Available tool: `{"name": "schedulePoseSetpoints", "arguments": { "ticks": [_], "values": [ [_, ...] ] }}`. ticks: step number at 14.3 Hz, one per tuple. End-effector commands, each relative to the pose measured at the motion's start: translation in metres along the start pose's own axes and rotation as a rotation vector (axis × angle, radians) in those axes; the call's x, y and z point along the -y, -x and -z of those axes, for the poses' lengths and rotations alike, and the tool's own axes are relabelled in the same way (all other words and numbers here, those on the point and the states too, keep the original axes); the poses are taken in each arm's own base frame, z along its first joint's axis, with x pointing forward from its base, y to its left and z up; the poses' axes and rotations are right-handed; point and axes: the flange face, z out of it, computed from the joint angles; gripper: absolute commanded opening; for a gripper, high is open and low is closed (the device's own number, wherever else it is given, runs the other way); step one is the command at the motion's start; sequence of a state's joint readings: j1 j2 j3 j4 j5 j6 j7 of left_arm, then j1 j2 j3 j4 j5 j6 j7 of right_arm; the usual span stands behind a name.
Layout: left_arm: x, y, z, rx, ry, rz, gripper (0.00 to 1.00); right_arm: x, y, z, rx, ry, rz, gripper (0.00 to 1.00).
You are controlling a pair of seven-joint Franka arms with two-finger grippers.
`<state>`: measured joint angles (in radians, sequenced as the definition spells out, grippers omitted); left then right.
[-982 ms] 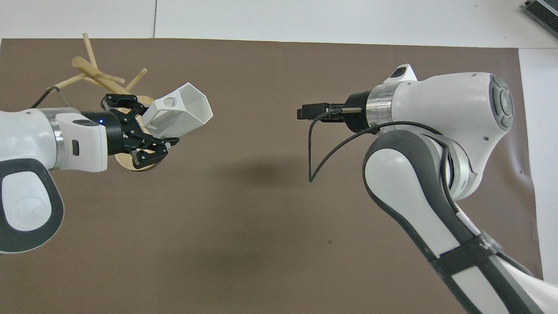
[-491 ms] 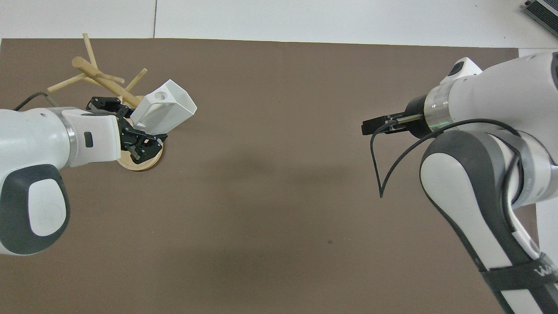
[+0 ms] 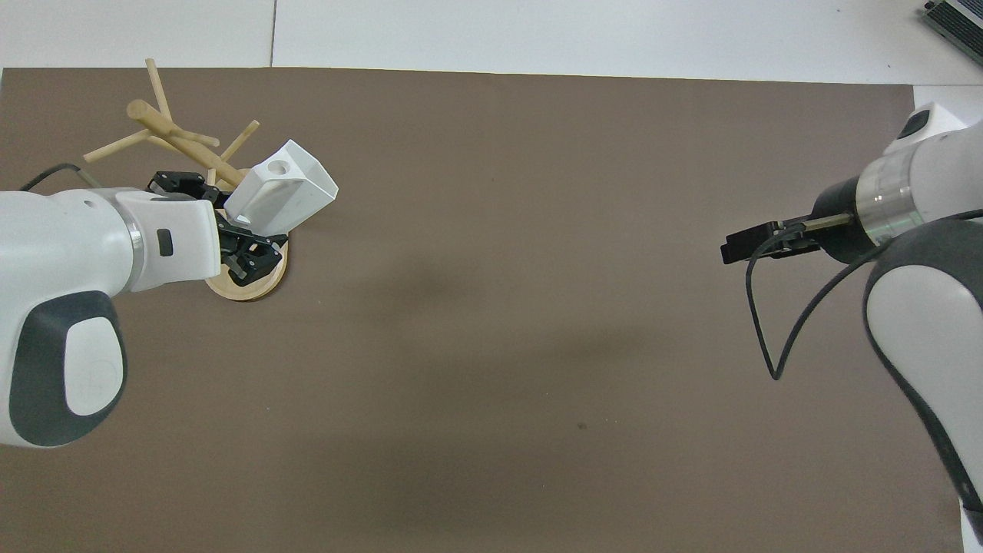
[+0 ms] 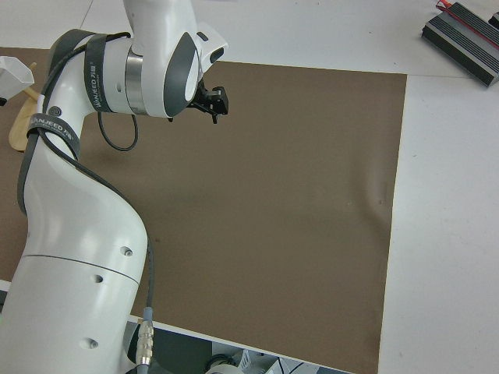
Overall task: Hang cup on rack
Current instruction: 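Carry the cup toward the rack while the right gripper withdraws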
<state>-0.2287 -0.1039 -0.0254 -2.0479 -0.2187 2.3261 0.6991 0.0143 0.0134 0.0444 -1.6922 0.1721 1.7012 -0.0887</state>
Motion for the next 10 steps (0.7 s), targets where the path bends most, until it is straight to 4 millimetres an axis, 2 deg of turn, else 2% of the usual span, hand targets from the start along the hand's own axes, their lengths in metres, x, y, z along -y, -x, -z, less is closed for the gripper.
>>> {"name": "schedulePoseSetpoints", "arguments": {
  "ticks": [1,2,4,7,8,10],
  "values": [
    [0.004,-0.006,-0.007,0.009,-0.016,0.067,0.0,-0.018,0.017,0.024,0.016,0.057,-0.045,1.0],
    [0.01,-0.008,-0.016,0.011,-0.018,0.081,0.0,-0.027,0.025,0.033,0.015,0.088,-0.086,1.0],
    [0.012,-0.013,-0.016,-0.004,-0.025,0.095,0.0,-0.042,0.036,0.046,0.021,0.097,-0.122,1.0],
    [0.015,-0.012,-0.032,0.0,-0.026,0.211,0.0,-0.078,0.049,0.059,0.021,0.136,-0.177,1.0],
    [0.019,-0.011,-0.038,-0.004,-0.032,0.234,0.0,-0.083,0.05,0.059,0.02,0.137,-0.188,1.0],
    [0.025,-0.009,-0.046,-0.009,-0.04,0.262,0.0,-0.108,0.051,0.066,-0.025,0.143,-0.229,1.0]
  ]
}}
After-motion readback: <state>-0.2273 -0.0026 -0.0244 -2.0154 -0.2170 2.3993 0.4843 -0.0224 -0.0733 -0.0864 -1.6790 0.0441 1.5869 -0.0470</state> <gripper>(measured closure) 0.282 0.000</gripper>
